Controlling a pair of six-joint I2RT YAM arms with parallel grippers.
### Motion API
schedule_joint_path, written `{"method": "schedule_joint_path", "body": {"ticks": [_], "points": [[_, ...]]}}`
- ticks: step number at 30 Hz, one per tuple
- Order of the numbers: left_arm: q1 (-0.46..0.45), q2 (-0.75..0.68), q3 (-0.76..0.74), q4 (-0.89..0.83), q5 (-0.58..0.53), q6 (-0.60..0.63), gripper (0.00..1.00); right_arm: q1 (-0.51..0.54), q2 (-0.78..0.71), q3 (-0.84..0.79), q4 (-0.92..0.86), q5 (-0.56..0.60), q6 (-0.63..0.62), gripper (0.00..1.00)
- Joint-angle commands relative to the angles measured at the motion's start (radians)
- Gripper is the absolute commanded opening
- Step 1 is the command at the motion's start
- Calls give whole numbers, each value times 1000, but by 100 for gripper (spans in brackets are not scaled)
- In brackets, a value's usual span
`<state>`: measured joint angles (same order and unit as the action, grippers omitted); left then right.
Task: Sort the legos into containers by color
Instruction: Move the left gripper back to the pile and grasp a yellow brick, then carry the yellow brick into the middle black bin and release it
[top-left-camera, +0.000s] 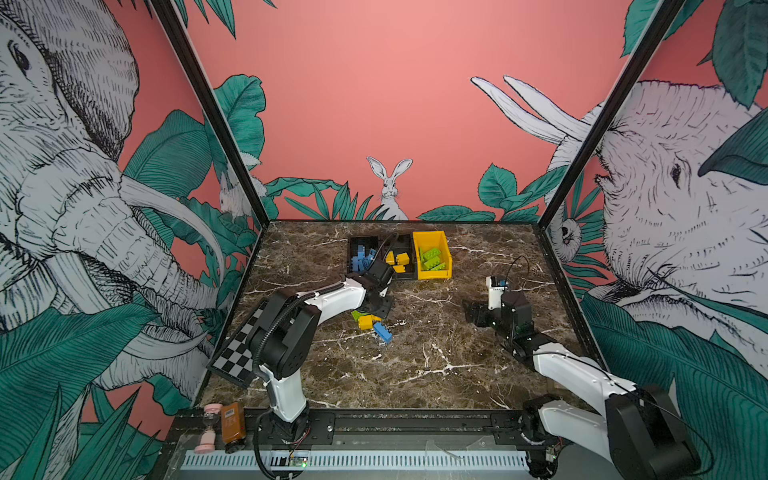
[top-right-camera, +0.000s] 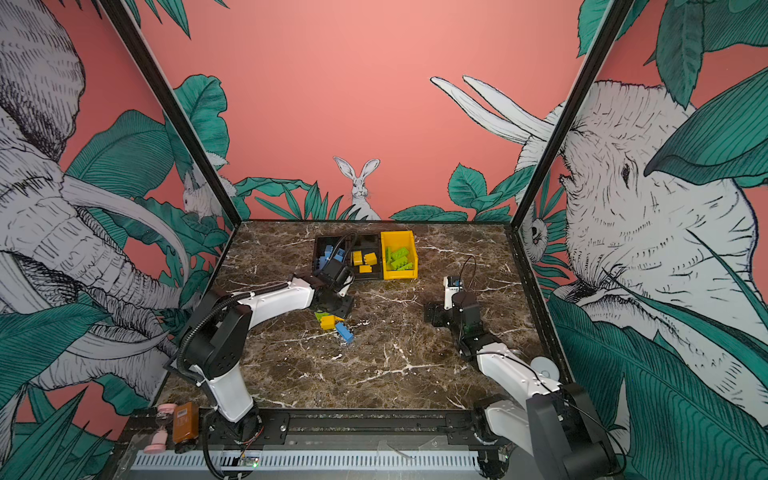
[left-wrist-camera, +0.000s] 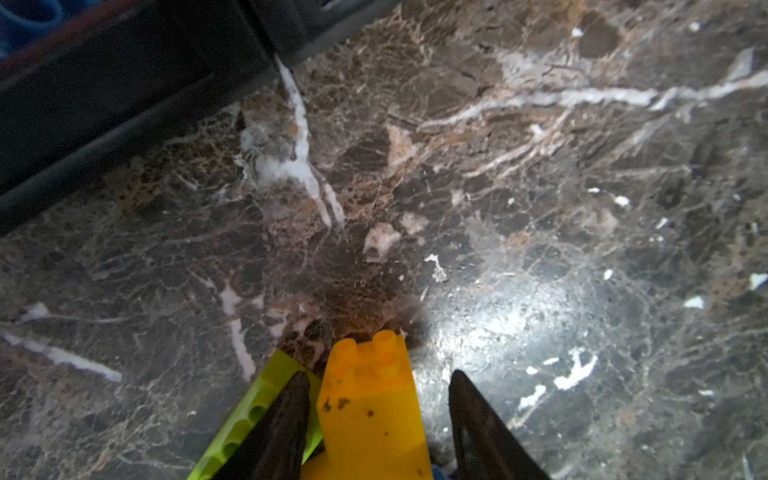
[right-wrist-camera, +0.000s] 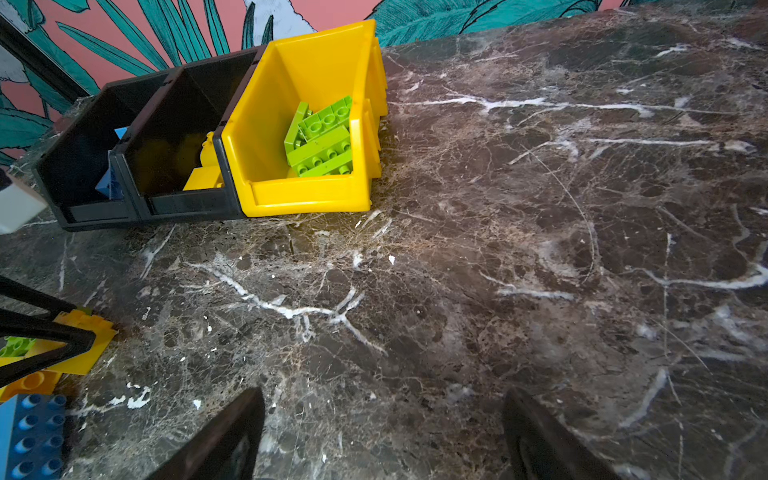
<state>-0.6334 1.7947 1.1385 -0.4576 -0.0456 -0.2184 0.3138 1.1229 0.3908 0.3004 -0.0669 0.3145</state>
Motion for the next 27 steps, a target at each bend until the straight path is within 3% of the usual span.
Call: {"method": "schedule_joint_path", "body": {"ticks": [1, 19, 27], "points": [[-4, 10, -4, 12, -3, -6, 54, -2, -13, 27, 26, -1, 0, 88], [-5, 41, 68, 17, -8, 43, 31, -2, -14, 26, 26, -2, 0, 88], [-4, 3, 159, -10, -5, 83, 26, -2, -24, 25, 24, -1, 0, 88]]}}
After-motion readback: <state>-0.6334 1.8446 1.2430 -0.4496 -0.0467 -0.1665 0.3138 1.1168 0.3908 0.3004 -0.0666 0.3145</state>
